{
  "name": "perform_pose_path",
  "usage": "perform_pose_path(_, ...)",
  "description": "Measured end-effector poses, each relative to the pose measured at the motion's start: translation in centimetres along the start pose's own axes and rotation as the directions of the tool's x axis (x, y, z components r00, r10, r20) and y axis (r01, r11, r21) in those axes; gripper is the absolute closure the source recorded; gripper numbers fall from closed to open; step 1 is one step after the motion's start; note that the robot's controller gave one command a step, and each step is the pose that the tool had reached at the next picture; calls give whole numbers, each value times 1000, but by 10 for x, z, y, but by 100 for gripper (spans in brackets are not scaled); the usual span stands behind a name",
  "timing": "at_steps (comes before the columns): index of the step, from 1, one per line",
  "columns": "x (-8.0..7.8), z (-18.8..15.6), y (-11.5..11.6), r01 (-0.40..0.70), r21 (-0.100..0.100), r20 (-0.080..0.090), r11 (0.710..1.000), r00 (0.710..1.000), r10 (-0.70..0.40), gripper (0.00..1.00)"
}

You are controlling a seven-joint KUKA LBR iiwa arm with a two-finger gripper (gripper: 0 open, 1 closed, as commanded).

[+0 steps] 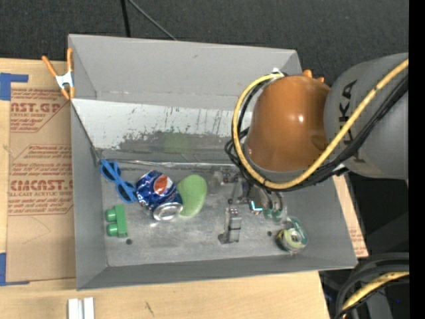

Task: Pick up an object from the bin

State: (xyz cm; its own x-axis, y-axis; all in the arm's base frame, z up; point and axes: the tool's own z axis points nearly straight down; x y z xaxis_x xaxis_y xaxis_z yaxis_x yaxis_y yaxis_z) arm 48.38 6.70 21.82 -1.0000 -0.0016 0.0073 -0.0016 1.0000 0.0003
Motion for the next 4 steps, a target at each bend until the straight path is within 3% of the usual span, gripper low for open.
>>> perform_pose_path(1, -56, 76, 79, 76, -2, 5, 997, 997, -76, 0)
perform_pose_path(2, -106, 144, 83, 49, -1, 24, 999, 999, -48, 0)
perform_pose_path(3, -104, 141, 84, 50, -2, 17, 999, 999, -50, 100)
perform_pose_path(4, -73, 137, 150, 126, 0, 17, 992, 992, -126, 100)
